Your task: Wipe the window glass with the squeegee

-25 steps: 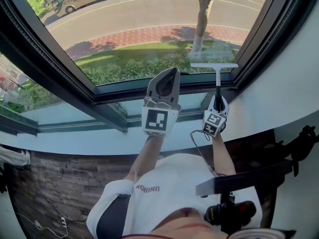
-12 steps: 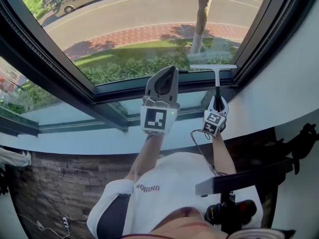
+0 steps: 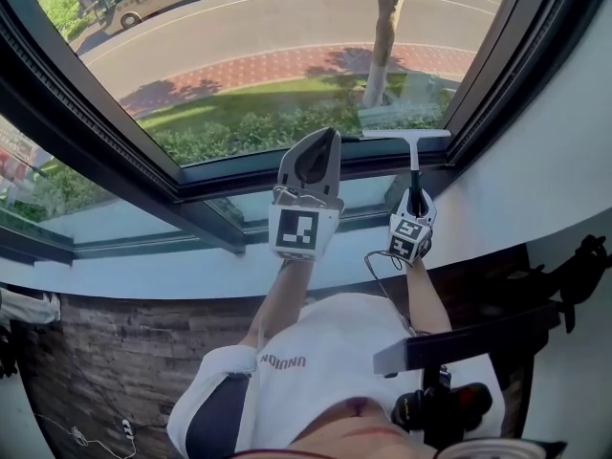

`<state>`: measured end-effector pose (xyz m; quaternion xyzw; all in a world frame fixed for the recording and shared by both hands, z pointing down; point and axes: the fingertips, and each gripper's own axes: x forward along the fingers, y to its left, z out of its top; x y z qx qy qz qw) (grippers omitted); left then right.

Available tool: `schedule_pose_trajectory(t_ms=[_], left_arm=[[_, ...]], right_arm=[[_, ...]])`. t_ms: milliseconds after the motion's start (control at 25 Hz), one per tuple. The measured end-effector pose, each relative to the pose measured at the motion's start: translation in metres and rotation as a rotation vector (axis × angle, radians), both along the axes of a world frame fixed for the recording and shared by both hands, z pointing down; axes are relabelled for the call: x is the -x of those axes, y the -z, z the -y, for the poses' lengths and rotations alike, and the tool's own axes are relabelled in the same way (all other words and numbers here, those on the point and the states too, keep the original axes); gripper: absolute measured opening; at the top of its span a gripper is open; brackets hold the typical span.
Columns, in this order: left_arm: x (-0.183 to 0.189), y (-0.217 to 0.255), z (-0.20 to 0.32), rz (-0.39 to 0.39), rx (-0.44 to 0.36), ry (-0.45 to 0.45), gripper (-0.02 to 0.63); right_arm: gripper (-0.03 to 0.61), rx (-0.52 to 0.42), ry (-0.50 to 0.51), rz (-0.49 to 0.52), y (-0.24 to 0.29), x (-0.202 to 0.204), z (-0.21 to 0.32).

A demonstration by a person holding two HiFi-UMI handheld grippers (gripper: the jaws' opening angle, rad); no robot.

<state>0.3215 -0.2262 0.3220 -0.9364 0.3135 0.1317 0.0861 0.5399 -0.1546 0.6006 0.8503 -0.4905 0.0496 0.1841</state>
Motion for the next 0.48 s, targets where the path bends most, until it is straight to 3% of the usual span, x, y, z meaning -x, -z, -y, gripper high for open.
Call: schedule_pose_trajectory(t_ms=[240, 480], left_arm=[[0.003, -0.002, 0.001, -0.003, -0.001, 0.005, -0.005], [0.007, -0.011, 0.008, 0.007, 0.015, 0.029, -0.005]], right_arm=[[0.092, -0.036, 0.001, 0.008, 0.008, 0.004, -0.007], [0.092, -0.266, 0.033, -0.038, 0.103, 0.018, -0.017]])
